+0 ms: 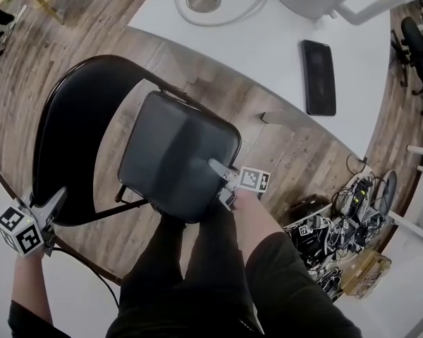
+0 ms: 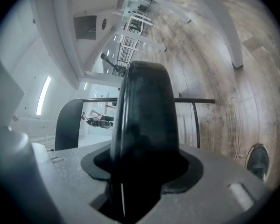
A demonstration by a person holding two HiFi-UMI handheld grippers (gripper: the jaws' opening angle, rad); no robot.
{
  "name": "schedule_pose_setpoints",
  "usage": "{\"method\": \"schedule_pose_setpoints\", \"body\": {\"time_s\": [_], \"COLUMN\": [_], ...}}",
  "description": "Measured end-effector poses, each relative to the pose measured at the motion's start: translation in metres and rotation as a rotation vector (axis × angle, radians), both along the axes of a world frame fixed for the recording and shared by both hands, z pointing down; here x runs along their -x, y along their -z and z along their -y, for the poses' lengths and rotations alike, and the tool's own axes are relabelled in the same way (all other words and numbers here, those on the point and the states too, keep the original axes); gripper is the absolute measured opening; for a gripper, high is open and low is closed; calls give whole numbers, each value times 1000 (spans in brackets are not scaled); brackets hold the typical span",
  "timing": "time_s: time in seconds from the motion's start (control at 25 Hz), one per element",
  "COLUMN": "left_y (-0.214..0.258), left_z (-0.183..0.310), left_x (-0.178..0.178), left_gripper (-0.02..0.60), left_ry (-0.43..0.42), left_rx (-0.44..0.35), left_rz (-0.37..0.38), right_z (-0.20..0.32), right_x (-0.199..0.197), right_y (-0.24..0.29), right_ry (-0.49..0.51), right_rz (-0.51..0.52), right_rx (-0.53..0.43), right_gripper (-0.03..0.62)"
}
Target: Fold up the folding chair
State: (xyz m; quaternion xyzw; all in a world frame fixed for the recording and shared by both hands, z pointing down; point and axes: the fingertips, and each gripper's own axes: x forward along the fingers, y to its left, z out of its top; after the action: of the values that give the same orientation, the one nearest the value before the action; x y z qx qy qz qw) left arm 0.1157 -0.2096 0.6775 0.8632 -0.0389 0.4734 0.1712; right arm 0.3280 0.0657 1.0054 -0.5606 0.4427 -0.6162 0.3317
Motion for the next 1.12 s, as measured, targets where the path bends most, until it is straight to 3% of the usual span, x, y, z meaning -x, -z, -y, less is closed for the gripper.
{"method": "schedule_pose_setpoints", "body": {"time_s": [1.12], "left_y": [29], "left_z": [-43], "left_x": [0], "left_gripper": [64], "left_ry": [-89], "left_rx": [27], "left_rz": [31], "right_z": [5], "right_x": [26], "right_y": [56], "right_ry": [-76], "right_rz": [-17], "right_rx": [100], "right_gripper": [216]}}
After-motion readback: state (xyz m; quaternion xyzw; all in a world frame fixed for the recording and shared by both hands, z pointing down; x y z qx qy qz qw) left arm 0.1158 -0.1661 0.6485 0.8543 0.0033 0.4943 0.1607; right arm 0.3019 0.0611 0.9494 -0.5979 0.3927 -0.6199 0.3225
